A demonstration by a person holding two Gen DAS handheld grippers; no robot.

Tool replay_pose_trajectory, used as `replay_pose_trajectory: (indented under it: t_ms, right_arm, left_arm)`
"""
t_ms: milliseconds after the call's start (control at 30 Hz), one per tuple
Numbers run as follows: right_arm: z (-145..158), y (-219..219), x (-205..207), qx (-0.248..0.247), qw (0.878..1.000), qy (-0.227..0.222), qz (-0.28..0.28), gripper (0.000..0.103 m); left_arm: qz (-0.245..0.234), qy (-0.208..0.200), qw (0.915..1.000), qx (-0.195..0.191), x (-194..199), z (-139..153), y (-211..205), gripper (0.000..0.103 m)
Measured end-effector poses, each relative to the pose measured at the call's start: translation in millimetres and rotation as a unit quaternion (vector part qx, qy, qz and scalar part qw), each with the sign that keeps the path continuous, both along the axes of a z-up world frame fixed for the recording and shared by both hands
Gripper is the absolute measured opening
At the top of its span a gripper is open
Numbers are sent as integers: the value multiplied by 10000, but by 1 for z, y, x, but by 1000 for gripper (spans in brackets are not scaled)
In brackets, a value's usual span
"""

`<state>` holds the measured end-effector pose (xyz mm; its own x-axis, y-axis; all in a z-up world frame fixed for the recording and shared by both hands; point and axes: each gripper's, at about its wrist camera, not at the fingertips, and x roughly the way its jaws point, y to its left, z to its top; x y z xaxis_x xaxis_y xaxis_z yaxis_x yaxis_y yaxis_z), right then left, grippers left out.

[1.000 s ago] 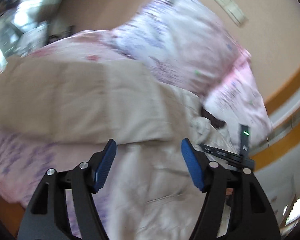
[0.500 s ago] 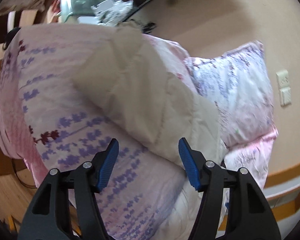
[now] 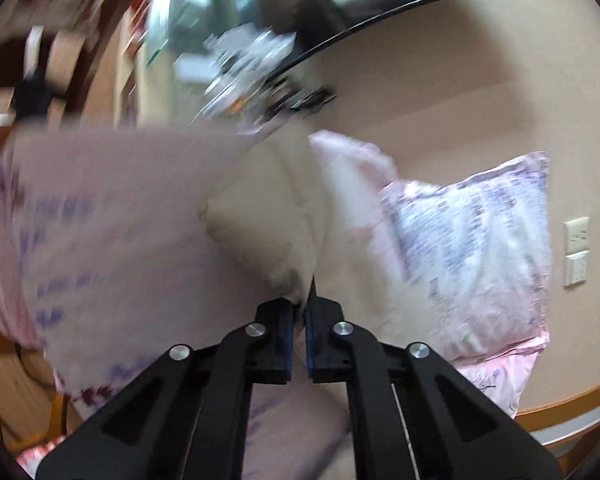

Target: Fold large clothes

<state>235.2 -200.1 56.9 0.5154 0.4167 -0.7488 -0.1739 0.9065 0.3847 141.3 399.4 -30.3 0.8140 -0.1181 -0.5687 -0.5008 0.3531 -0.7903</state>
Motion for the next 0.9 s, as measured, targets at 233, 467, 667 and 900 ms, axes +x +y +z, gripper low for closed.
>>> replay_pose_trajectory:
  t_ms: [233,467,667,900]
  right_arm:
    - [11,-29,-6,110,9993,-217,-269,46]
    - [7,-60,-5,291,9971,-211,-670,46]
    - [-1,-82,-6,386,9952,-109,-890,46]
    - [-9,-110,-11,477,9911,-91,-1242,46]
  left_arm:
    - [-398,-865,9922,799,38,100,-33,4]
    - [-1949,-1872,9536,1328,74,166,-157,4]
    - [-3571,-2170,8990,1313,105,164,-293,4]
    - [-4484,-1880,8637,1328,129,128,-395,4]
